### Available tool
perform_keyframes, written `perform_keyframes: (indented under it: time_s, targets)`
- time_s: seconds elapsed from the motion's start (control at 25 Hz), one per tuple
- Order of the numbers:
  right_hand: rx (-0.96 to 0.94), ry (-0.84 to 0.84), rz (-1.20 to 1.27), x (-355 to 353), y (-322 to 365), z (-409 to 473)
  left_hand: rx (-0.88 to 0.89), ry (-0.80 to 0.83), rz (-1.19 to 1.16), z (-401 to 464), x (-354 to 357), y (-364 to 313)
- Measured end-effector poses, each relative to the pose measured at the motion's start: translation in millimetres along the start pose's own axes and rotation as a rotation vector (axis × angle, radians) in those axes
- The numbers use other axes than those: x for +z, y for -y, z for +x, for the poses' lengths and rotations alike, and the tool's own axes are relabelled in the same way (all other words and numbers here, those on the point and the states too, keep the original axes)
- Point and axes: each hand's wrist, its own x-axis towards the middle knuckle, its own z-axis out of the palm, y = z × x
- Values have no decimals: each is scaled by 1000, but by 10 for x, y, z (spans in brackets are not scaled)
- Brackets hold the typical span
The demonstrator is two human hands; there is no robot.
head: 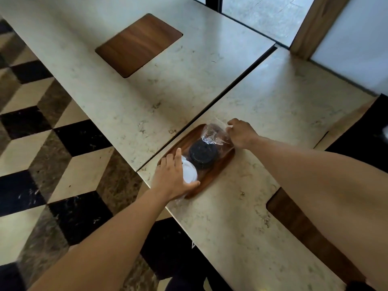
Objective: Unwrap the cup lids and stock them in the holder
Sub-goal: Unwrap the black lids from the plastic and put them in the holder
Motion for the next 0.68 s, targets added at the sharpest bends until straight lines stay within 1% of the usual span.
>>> perform_keyframes:
  time_s: [0.12, 0.32, 0.44, 0.68]
  targets:
    - [-34, -50, 74, 86, -72, 23, 28, -4, 56, 1, -19, 6]
    - [-25, -132, 208, 65, -166, -134, 107, 3, -18, 4, -133, 39]
    - [6, -154, 286, 45, -202, -280, 152, -17, -31, -28, -217, 67]
    - [95, -256, 470, 87, -332, -693, 295, -48, -48, -155, -334, 104]
